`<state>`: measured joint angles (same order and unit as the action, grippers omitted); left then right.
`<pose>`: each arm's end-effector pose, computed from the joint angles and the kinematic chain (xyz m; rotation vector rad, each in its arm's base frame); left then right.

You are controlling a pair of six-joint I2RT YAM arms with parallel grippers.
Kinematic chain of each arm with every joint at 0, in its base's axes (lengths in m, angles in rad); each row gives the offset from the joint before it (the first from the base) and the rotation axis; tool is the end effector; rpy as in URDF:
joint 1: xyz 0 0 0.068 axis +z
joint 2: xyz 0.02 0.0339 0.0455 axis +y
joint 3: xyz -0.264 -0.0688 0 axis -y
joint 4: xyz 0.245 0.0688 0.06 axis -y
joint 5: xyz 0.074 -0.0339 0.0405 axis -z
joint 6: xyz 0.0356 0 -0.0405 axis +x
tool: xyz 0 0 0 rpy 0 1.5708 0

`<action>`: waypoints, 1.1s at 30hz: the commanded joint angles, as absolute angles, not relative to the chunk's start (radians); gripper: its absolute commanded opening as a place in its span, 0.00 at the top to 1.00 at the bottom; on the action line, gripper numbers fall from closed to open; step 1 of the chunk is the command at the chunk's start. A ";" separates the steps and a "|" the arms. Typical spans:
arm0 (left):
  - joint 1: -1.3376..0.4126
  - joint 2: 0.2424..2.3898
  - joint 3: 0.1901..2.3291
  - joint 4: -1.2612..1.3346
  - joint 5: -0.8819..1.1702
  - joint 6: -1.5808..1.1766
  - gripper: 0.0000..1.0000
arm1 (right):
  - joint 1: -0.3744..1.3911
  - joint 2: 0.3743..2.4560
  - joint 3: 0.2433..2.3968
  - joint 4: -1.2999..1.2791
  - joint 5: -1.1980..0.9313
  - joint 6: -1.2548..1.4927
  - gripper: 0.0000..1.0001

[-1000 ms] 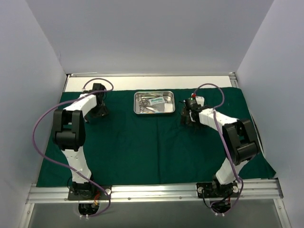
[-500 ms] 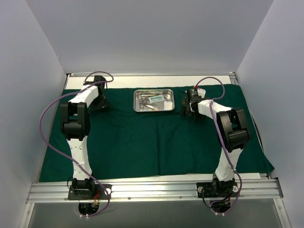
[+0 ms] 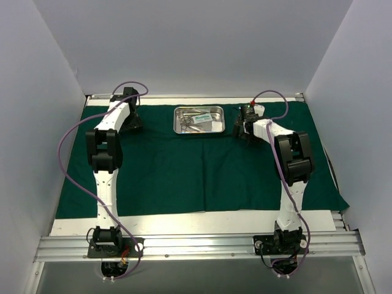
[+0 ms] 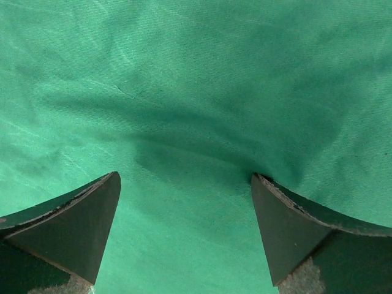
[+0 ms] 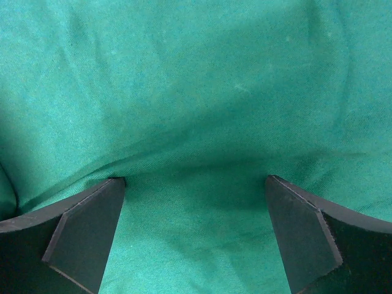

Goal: Open and lay out the surgical kit
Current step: Adjust the surgical kit at the center of the board.

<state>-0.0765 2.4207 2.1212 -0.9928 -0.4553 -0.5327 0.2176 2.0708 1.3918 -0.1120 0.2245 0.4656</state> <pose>0.4990 -0.0225 0.1709 -0.6966 2.6128 0.4837 0.4424 0.0897 0.1607 0.3962 2.3041 0.0735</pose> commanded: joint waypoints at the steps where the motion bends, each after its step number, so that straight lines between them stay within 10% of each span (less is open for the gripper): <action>1: -0.060 2.516 2.183 -1.034 -0.448 -0.512 0.02 | 0.190 2.174 1.400 -0.244 0.261 0.454 0.07; 33: -0.015 2.194 1.836 -0.980 -0.476 -0.503 0.06 | 0.276 1.841 1.253 -0.337 0.313 0.437 0.05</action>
<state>-0.0200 2.2673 1.8671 -0.9356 -0.4595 -0.5148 0.2291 1.9354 1.2617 -0.2279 0.2619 0.4515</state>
